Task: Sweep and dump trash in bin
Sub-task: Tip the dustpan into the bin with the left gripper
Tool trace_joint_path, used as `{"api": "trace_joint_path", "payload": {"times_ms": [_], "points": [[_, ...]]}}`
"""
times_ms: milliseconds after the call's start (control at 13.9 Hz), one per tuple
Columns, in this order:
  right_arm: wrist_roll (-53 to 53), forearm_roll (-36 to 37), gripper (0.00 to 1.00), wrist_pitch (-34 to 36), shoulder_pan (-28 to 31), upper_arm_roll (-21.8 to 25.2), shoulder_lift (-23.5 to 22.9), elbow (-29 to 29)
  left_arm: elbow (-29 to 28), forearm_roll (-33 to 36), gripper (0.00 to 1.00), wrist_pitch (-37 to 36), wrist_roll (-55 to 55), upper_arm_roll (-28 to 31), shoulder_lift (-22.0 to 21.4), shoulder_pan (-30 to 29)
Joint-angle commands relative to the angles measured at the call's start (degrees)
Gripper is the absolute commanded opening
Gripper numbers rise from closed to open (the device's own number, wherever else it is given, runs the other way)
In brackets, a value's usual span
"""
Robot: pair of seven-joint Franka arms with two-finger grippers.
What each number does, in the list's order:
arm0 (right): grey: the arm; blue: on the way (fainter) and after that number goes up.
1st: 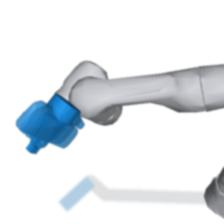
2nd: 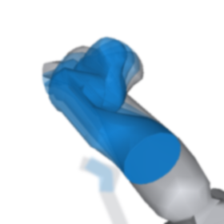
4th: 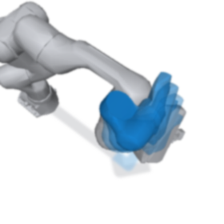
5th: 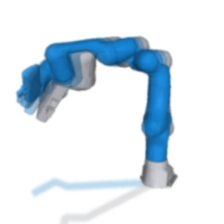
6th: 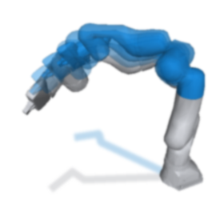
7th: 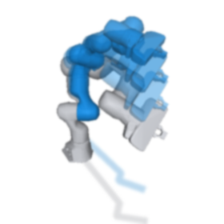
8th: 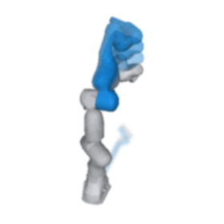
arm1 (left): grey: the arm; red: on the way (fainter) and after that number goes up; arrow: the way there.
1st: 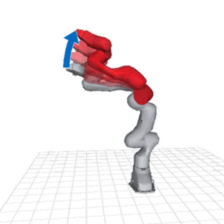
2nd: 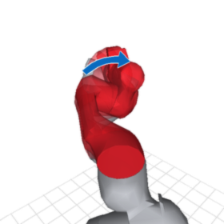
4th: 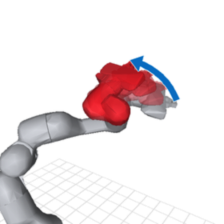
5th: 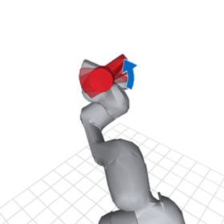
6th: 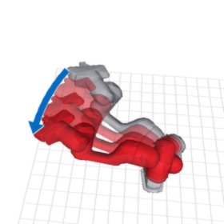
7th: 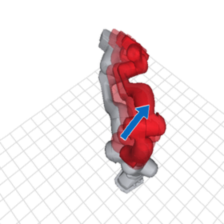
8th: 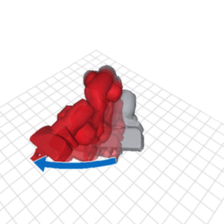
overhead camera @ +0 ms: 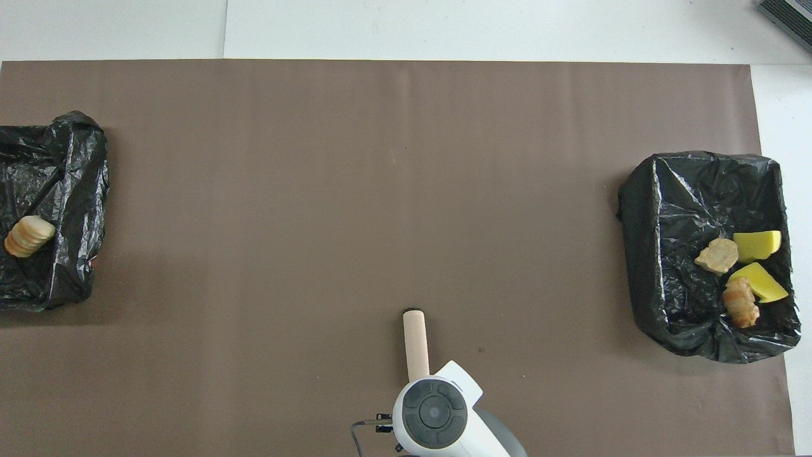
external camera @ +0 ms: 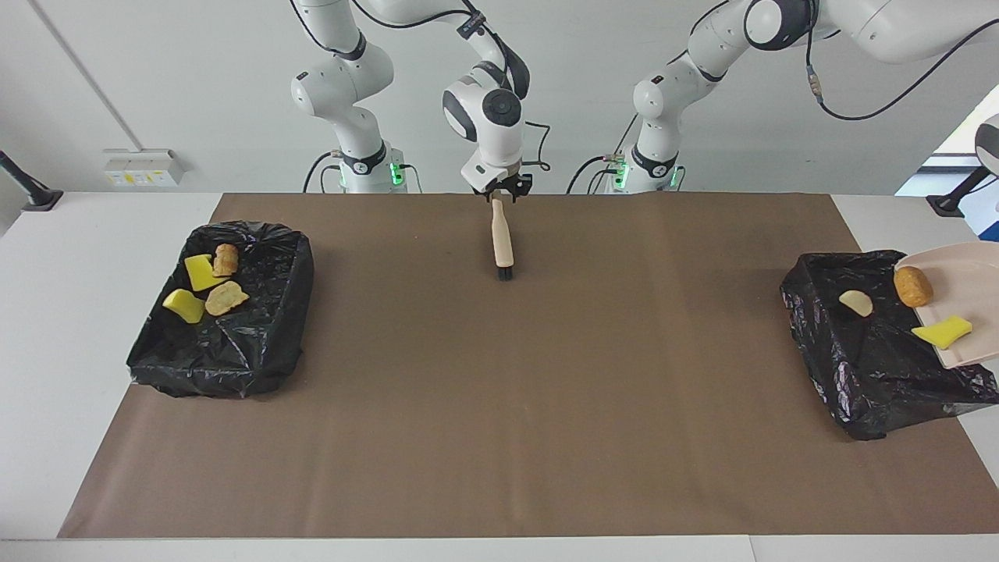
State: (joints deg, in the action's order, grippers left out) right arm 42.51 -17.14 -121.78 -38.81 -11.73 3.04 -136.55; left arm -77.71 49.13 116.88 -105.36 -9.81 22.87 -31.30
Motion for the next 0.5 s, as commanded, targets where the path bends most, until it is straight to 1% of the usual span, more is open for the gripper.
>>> {"api": "trace_joint_path", "payload": {"times_ms": [0,144,216,288,360,432], "points": [[-1.81,-1.4,0.73,0.23,0.41,0.04,-0.4,0.5,-1.83,2.46,0.0,1.6,-0.72,0.84,-2.83,1.59],[-1.73,-1.4,0.78,0.58,0.49,0.04,-0.66,1.2,-1.66,3.42,0.0,1.6,-0.9,0.76,-3.71,2.56],[-1.73,-1.32,0.82,1.97,0.58,0.13,-0.66,1.99,-1.22,3.43,0.0,1.6,-1.33,0.76,-4.15,3.52],[-1.64,-1.14,0.95,4.34,0.84,0.39,-0.4,3.47,-1.13,2.91,0.0,1.51,-1.77,0.67,-4.94,4.57],[-1.55,-0.62,1.0,7.15,1.45,0.48,0.21,5.14,-1.13,2.21,0.0,0.9,-1.43,0.58,-5.9,5.98],[-1.64,-0.61,1.0,9.78,2.85,0.57,1.35,6.98,-1.31,-0.32,0.0,-0.67,-1.08,0.5,-6.87,7.82]]}}
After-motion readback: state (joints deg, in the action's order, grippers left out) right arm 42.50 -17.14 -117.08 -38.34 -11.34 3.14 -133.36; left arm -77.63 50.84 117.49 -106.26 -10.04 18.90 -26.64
